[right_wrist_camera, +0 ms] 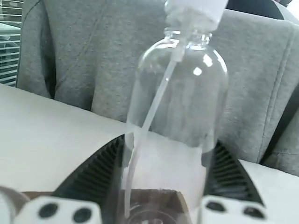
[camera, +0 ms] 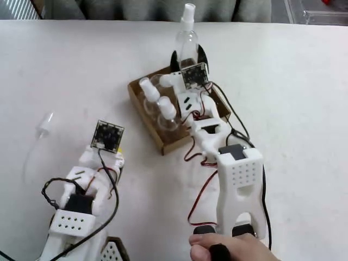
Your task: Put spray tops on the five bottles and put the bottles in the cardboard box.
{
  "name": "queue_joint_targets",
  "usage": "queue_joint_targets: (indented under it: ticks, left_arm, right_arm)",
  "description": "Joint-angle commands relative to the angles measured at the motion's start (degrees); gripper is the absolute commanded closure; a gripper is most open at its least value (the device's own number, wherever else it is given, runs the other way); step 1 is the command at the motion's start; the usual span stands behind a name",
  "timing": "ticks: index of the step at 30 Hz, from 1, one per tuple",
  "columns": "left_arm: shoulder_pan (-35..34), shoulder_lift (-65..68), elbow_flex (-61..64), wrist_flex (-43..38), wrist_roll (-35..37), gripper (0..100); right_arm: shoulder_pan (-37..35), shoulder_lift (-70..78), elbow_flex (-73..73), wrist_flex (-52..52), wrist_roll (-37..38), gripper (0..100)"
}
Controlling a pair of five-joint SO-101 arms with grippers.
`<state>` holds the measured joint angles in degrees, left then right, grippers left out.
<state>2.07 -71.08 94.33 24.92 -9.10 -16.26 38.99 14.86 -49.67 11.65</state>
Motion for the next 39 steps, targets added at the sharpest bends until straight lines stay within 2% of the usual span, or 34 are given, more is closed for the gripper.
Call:
queue_joint_targets:
  ticks: [1,8,39]
  left_arm:
    - [0.57,-1.10,-0.44,-2.02,-0.53,98]
    - [0.57,-1.10,-0.44,-2.02,-0.53,98]
    - [0.48,-1.10,-0.44,-2.02,-0.53,98]
  right_arm:
    - [-1.63,-4.70,-1.76,-0.92,0.00,82.9]
    - [-1.54,-4.70,-5.80,6.73,-0.35,82.9]
    - [-1.71,-7.69,-6.07,8.04,-0.44,82.9]
